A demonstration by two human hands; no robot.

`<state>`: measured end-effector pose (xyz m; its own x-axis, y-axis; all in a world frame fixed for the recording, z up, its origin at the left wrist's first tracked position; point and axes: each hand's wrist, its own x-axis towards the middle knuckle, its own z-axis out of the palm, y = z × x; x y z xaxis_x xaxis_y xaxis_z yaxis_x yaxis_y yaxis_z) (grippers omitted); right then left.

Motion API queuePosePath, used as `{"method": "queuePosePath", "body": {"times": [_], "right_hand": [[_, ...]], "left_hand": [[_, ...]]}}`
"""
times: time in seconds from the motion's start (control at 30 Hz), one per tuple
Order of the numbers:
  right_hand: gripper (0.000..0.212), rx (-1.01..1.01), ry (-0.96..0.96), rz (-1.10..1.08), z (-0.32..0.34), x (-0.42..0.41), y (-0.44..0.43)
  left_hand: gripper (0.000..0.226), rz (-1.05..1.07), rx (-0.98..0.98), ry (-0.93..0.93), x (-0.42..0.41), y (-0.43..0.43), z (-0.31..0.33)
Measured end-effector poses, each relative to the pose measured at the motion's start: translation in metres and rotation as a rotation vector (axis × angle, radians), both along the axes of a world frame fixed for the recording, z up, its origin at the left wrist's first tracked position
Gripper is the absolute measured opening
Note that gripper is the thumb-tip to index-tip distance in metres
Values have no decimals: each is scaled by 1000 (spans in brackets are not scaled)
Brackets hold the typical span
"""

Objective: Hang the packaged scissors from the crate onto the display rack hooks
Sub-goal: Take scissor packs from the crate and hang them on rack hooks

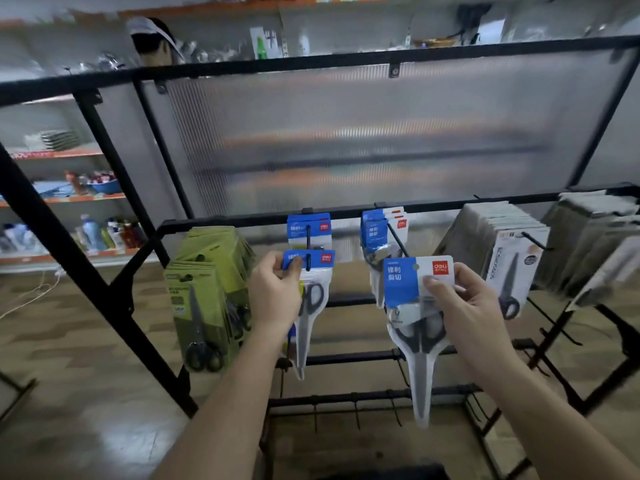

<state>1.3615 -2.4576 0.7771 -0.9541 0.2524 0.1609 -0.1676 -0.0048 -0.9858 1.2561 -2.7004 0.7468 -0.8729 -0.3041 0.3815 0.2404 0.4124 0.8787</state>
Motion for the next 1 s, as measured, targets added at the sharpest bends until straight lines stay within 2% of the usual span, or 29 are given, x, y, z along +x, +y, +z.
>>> {"method": "queuePosePath", "body": {"times": [0.3,0.47,0.57,0.67,0.9,1.0], "right_hand": [[19,16,20,36,-5,-15,13],[18,54,31,11,-9,-25,17],[18,79,49,23,-12,-33,16],[19,98,55,2,-14,-42,14],[21,77,-66,-34,-21,-74,14],[25,57,-136,-33,-24,-94,15]], "left_hand": [[31,69,-253,-165,-47,9,21],[13,15,-269,-284,-53,14,35],[20,-71,-191,-373,-39,21,25],[7,-118,-211,-440,-20,24,11],[27,-132,-387,-522,6,25,0],[37,-151,-389,-523,19,25,-4]]}}
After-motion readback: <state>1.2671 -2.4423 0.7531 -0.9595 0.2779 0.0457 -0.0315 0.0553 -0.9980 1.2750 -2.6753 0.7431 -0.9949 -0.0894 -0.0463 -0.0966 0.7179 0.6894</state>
